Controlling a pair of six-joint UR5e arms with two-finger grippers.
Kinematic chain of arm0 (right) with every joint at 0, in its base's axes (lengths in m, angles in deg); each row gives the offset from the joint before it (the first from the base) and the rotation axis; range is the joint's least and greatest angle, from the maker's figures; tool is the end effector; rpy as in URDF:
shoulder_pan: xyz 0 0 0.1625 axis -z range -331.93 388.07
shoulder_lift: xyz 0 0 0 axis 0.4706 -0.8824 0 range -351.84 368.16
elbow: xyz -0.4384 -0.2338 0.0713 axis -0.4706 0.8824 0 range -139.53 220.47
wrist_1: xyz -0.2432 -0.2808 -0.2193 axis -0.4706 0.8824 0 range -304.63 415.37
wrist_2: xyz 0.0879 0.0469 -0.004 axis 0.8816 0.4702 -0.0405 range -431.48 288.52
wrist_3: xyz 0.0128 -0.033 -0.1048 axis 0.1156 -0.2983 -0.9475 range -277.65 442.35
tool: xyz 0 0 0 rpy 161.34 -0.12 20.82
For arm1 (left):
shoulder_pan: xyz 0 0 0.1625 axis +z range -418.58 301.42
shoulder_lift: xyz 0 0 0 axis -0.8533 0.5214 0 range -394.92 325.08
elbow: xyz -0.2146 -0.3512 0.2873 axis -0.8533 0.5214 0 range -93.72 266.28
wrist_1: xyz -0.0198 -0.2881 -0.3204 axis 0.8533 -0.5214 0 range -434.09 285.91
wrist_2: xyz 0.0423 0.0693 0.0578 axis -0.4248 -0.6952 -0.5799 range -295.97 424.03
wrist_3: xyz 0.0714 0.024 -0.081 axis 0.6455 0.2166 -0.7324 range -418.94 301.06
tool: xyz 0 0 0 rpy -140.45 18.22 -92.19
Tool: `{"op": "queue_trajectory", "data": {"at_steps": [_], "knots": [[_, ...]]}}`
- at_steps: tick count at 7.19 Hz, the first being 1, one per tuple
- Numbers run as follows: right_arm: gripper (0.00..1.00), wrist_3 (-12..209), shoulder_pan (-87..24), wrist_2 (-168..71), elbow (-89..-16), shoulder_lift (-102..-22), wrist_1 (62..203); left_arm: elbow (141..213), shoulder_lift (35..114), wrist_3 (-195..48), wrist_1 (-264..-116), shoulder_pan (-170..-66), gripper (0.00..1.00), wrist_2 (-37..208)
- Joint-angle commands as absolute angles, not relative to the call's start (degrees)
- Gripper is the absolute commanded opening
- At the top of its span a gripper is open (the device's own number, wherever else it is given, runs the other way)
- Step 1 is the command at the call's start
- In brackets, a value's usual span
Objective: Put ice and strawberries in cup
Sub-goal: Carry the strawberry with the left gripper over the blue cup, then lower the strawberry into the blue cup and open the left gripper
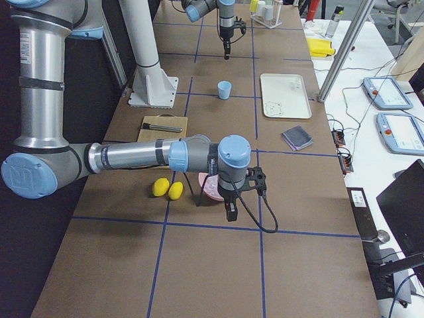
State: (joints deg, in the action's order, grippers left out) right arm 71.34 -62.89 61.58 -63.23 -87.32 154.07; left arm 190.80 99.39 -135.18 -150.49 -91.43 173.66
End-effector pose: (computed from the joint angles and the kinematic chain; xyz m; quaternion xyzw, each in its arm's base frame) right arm 0.0654 -0.4561 0.6851 0.0344 -0.3654 -0.0799 0.9268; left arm 0.5418 -0.4644 0.1733 0.0054 0.4103 -0.0863 0.9078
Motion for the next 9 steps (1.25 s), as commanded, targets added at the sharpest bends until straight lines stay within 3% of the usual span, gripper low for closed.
{"op": "queue_trajectory", "data": {"at_steps": [1,3,5,6,7,9], "knots": [[0.99,71.28,-62.89,61.58,-63.06,-87.29,154.07,182.38,106.64,-138.12,-152.22,-88.13,0.0,170.57],[0.99,71.28,-62.89,61.49,-62.98,-87.29,154.07,179.71,109.04,-140.06,-152.31,-85.91,0.01,168.63],[0.99,71.28,-62.89,61.58,-62.98,-87.29,154.07,179.79,108.87,-139.71,-152.31,-85.91,0.18,168.62],[0.99,71.28,-62.89,61.5,-62.98,-87.29,154.07,181.01,108.61,-139.71,-151.88,-86.0,0.44,168.97],[0.99,71.28,-62.81,61.49,-62.98,-87.2,154.07,181.2,108.61,-139.88,-151.78,-86.0,0.99,168.89],[0.99,71.28,-62.89,61.58,-62.98,-87.2,154.07,181.37,108.61,-139.97,-151.7,-86.0,1.0,168.89]]}}
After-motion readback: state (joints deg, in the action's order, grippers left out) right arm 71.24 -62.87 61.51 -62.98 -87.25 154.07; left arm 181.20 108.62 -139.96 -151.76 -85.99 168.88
